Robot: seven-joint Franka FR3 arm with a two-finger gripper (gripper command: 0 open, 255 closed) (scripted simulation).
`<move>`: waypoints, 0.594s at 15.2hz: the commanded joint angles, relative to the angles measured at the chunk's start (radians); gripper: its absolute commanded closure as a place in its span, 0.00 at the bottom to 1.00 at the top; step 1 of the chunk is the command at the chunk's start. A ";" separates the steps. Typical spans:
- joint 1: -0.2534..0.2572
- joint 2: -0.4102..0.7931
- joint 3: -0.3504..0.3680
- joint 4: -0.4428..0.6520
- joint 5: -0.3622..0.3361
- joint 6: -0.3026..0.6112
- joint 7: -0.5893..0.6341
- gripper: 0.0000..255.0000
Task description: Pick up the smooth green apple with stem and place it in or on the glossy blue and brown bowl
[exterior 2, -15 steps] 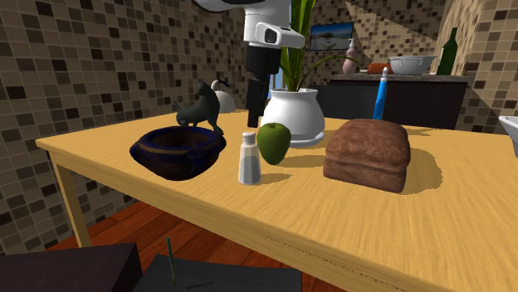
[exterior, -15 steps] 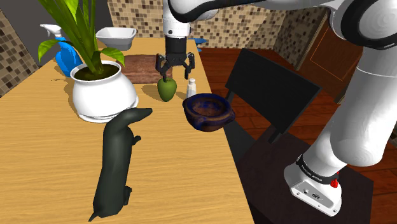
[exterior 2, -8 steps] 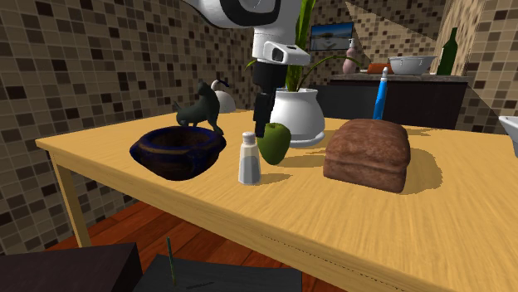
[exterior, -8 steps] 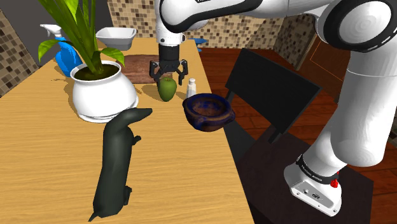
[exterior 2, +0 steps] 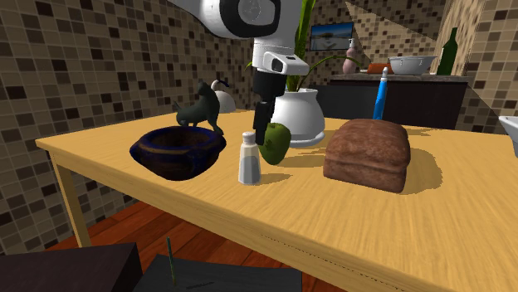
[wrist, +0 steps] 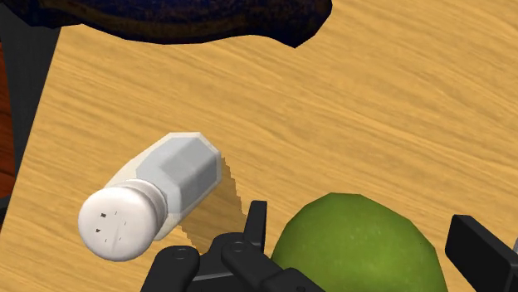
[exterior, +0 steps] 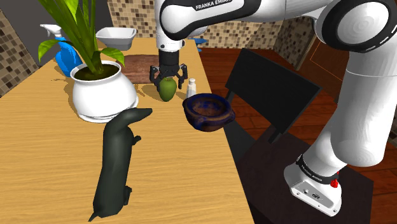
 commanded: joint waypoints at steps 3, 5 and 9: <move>0.000 0.000 0.000 0.000 0.000 0.000 0.000 1.00; 0.000 0.000 0.000 0.000 0.000 0.000 0.000 1.00; 0.000 0.000 0.000 0.000 0.000 0.001 0.001 1.00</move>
